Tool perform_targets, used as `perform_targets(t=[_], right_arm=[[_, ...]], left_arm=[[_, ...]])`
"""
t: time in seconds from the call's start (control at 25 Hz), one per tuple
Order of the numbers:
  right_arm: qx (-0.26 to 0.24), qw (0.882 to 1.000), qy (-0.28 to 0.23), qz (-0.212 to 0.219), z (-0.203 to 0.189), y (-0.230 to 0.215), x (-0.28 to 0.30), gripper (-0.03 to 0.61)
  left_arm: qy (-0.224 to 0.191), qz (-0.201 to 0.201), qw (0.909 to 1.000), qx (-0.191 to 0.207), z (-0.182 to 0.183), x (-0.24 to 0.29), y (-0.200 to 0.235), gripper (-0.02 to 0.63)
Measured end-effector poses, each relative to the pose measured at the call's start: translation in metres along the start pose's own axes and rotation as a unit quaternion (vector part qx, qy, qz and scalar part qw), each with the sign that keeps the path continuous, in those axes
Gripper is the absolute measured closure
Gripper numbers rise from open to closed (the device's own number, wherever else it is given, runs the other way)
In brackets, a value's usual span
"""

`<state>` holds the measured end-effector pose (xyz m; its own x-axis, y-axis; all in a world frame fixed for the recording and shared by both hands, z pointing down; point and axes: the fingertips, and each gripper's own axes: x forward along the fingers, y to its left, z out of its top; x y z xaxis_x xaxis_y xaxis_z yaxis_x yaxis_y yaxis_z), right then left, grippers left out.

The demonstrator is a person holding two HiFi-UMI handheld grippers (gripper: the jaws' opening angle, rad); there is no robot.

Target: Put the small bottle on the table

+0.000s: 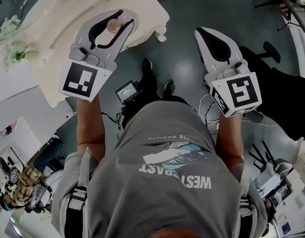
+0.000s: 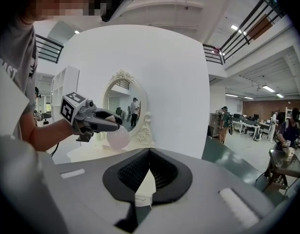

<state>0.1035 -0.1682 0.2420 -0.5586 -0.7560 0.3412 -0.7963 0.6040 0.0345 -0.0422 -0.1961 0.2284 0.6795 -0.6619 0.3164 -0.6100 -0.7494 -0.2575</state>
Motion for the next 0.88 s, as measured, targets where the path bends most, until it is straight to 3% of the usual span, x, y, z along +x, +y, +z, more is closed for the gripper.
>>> perform_targets(t=[0.88], right_arm=[[0.018,0.997,0.075,0.026,-0.041,-0.023,0.112,0.575]], left_arm=[[0.034,-0.004,0.9978,-0.057,-0.102,0.086,0.084,0.5]])
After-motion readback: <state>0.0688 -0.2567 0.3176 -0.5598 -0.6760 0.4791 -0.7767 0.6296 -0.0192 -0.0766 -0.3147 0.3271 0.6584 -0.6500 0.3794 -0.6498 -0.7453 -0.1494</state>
